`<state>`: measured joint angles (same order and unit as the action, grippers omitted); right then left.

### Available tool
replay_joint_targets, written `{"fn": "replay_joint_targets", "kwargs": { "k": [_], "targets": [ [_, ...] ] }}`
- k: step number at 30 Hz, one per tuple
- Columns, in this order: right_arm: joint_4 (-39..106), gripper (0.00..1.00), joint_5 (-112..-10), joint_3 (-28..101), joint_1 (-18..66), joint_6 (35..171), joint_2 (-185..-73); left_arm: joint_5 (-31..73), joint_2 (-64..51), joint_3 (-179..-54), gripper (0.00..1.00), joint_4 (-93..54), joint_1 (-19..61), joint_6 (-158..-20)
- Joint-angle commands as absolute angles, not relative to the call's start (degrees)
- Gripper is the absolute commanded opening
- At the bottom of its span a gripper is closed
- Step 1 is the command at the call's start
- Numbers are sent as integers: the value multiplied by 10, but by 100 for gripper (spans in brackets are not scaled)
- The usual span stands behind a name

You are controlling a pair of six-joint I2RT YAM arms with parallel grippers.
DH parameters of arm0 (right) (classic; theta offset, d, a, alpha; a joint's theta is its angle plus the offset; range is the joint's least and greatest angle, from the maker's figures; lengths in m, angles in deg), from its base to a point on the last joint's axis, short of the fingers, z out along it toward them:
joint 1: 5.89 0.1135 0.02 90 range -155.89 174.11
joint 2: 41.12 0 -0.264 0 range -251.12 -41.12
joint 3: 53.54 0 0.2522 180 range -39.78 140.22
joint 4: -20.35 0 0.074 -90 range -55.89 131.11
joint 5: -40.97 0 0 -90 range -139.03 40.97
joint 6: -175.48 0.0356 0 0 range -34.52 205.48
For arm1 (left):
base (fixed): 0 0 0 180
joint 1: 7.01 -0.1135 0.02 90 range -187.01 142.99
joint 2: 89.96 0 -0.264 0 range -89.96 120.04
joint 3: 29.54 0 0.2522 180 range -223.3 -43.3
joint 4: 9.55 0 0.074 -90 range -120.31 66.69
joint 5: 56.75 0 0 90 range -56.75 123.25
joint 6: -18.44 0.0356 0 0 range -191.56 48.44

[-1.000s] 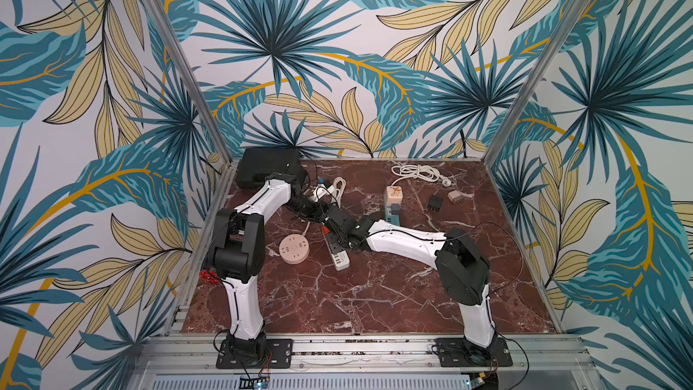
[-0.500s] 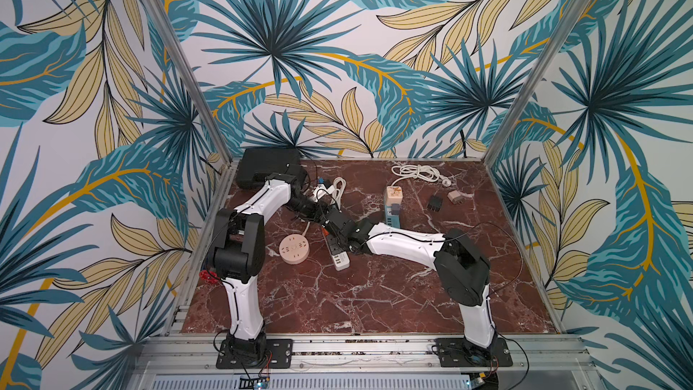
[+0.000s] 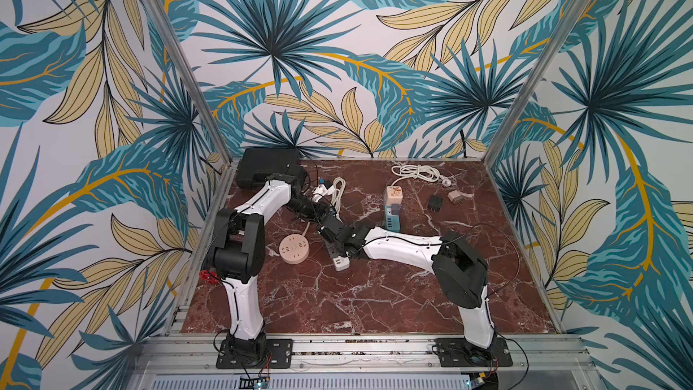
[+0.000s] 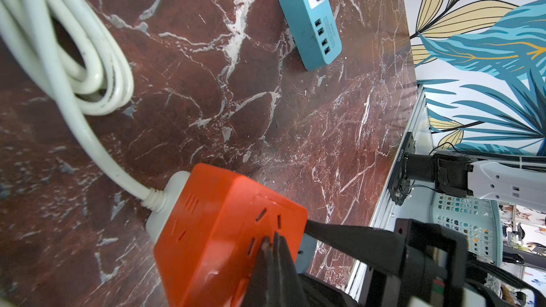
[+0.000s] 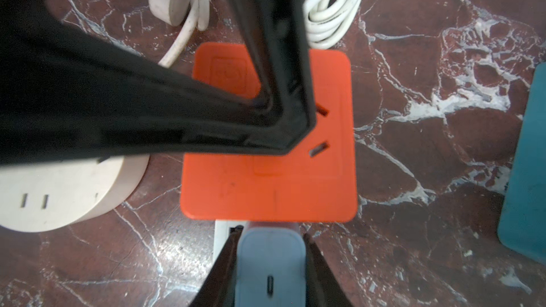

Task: Pull the plug off the socket
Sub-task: Remove the plug from the socket.

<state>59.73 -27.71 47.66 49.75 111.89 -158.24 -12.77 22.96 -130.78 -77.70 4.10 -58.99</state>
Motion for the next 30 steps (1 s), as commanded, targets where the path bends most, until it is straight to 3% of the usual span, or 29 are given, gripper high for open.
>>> {"fn": "replay_joint_targets", "kwargs": {
  "k": [1,5,19,30],
  "targets": [
    [608,10,-327,490,486,1136,-1572,-75,243,-1282,0,-780,42,-582],
    [631,8,-362,506,472,1141,-1569,-76,243,-1282,0,-780,42,-582],
    [658,4,-238,534,517,1117,-1594,-76,242,-1278,0,-778,42,-581],
    [677,0,-258,534,504,1133,-1542,-76,241,-1277,0,-777,42,-581]
  ]
}}
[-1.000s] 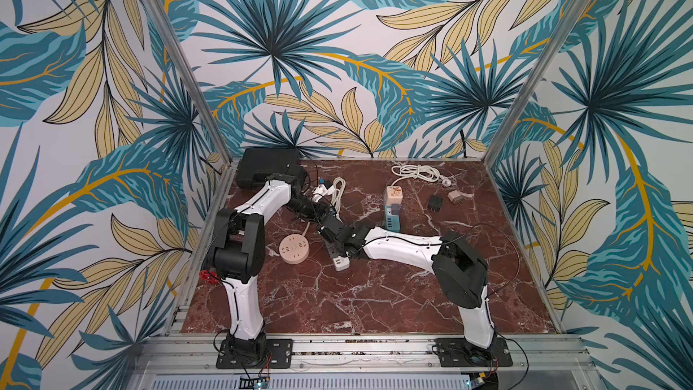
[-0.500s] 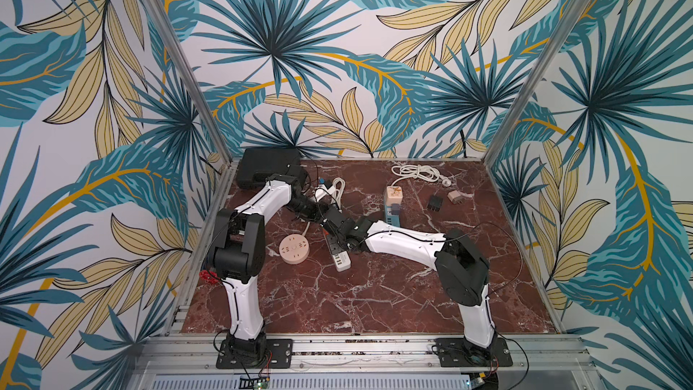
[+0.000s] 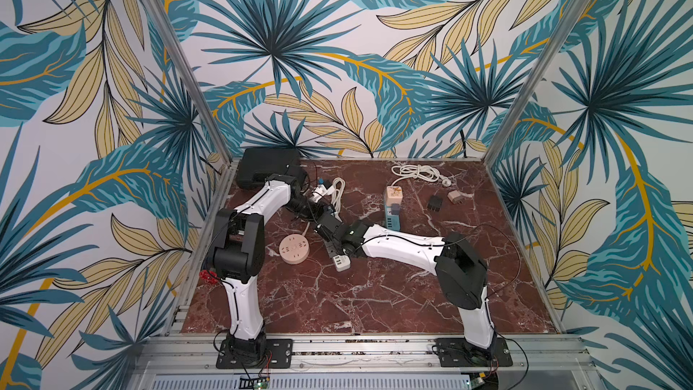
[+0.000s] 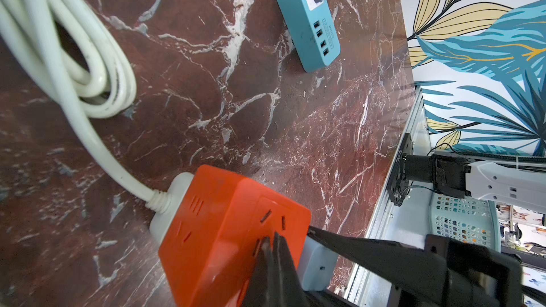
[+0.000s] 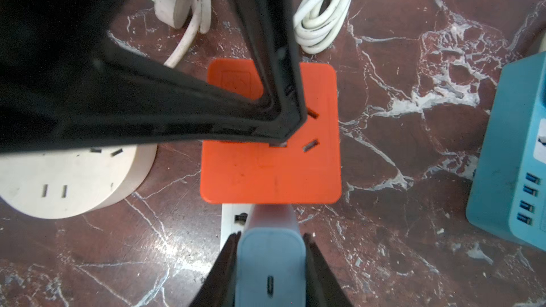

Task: Pull the plug off the socket
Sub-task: Remove the plug from the socket, then place the plug at the center of the board.

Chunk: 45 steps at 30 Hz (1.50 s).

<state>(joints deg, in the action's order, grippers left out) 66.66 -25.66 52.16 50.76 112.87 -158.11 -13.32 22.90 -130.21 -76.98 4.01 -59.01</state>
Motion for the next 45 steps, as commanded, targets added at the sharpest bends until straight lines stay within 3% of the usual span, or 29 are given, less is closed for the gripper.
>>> {"fn": "replay_joint_targets", "kwargs": {
  "k": [1,9,17,23,30,37,45],
  "targets": [
    [681,0,-259,530,502,1137,-1530,-76,240,-1277,0,-777,42,-581],
    [747,0,-228,470,459,1173,-1416,-75,239,-1276,0,-775,42,-581],
    [825,0,-190,416,316,1205,-1343,-75,237,-1277,0,-774,42,-582],
    [877,0,-119,443,221,1233,-1380,-74,237,-1277,0,-774,42,-582],
    [864,0,-162,494,147,1232,-1469,-76,235,-1276,0,-774,42,-583],
    [911,0,-117,524,71,1297,-1508,-77,238,-1279,0,-775,42,-585],
    [934,0,-90,589,63,1376,-1581,-83,227,-1279,0,-778,42,-586]
  ]
}}
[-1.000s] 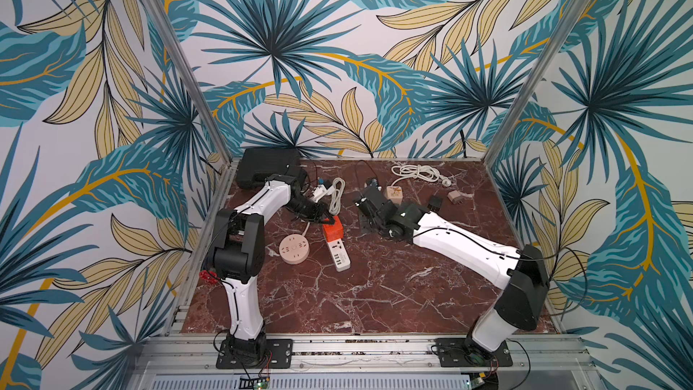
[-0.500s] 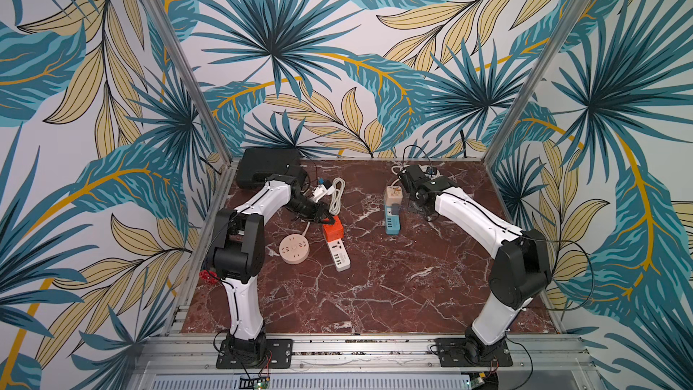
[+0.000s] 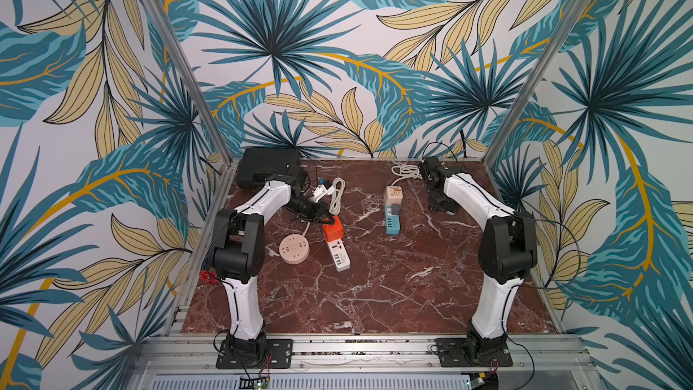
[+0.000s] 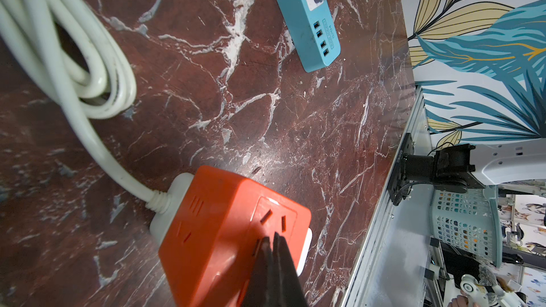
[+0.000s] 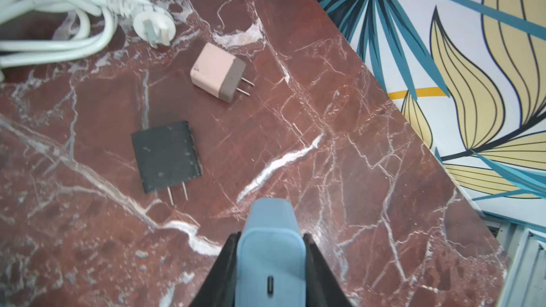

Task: Pull the plug off the socket
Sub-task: Place the plug at the center of the board.

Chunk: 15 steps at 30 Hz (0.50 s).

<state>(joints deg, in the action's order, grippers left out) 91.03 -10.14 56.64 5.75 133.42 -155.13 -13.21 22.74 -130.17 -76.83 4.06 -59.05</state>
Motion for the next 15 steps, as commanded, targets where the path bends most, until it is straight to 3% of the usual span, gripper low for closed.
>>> {"fn": "replay_joint_targets", "kwargs": {
  "k": [1,8,15],
  "targets": [
    [934,0,-92,603,63,1378,-1593,-83,226,-1279,0,-778,42,-586],
    [1002,0,-70,743,39,1396,-1688,-83,236,-1278,0,-775,42,-585],
    [1039,0,-65,785,-23,1440,-1727,-83,234,-1278,0,-774,42,-586]
  ]
}}
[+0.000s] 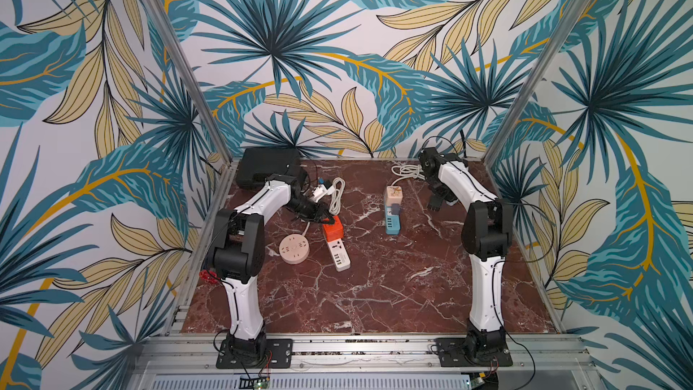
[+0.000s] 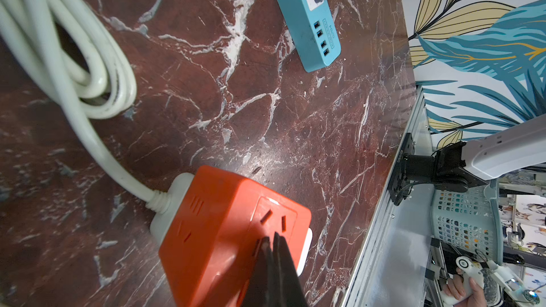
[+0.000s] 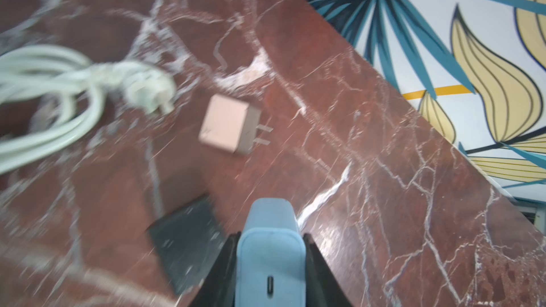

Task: Pull the plug off the socket
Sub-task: Place the plug at the center of the board.

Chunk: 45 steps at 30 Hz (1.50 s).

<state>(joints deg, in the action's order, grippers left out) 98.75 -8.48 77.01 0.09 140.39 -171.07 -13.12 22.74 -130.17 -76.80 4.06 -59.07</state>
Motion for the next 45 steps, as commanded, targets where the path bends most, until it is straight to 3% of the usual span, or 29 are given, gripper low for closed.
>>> {"fn": "replay_joint_targets", "kwargs": {
  "k": [1,13,21,35,45],
  "targets": [
    [1046,0,-64,790,-29,1450,-1731,-83,233,-1278,0,-774,42,-586],
    [1110,0,17,938,-34,1453,-1821,-79,230,-1274,0,-772,42,-586],
    [1129,0,17,936,-42,1473,-1823,-83,228,-1274,0,-771,42,-586],
    [1002,1,-77,752,-20,1412,-1725,-81,230,-1276,0,-772,42,-586],
    [1000,8,-122,742,-20,1401,-1749,-80,230,-1275,0,-771,42,-586]
  ]
}}
